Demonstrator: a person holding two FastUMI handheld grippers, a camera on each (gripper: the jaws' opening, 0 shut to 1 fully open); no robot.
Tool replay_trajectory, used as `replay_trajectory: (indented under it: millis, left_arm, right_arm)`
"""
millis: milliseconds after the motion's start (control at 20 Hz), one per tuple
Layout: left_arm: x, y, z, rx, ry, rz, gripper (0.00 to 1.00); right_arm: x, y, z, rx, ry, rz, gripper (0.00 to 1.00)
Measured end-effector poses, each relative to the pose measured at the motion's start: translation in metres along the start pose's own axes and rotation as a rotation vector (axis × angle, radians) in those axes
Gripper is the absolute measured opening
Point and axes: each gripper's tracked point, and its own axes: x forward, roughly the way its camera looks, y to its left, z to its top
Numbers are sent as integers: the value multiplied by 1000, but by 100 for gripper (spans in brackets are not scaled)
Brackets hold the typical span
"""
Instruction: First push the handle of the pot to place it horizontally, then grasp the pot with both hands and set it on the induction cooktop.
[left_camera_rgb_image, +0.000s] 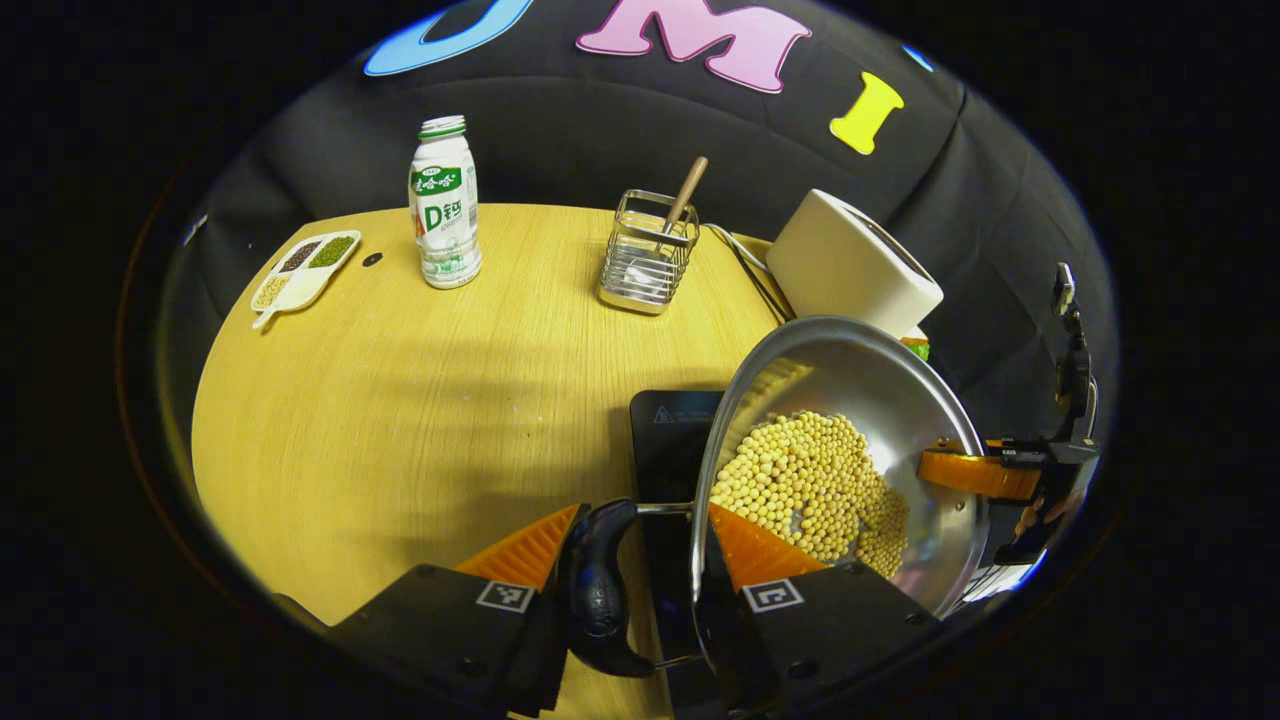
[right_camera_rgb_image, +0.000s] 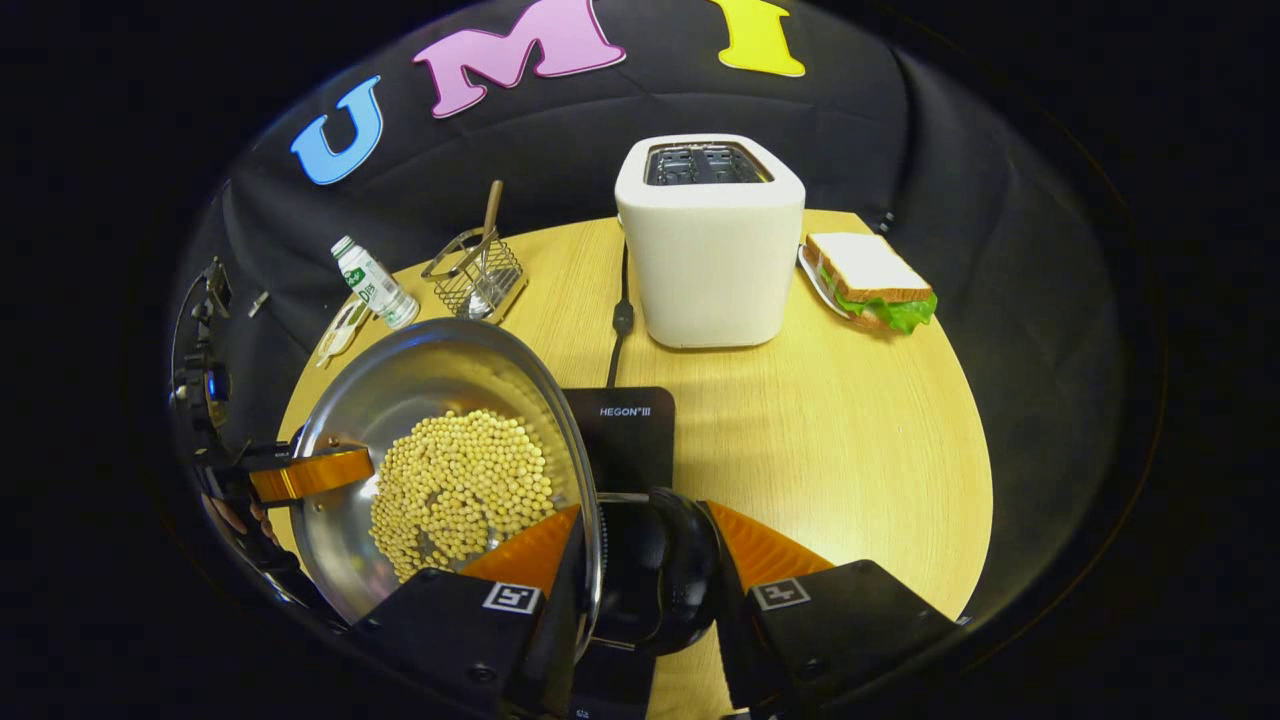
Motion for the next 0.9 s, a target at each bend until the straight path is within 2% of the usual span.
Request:
replay_trajectory:
  millis: [600,650,700,750,900]
  left_arm:
    - [-3,0,-7,-41,8,14,65]
    - [-3,-1,-8,-41,12,20,64]
    - [-3,-1,-8,-37,18,30,64]
    - [-3,0,-10,-35,23,43,65]
    - [-4,-3,-13,-40,31,69,70]
  right_arm:
    - [2,1,5,-3,-55,56,62]
    - [3,1,6,5,-59,63,58]
    - [4,1,5,14,-61,71,62]
    - [5,2,4,24,-55,77,62]
    - [7,-6,0,28,-52,54,68]
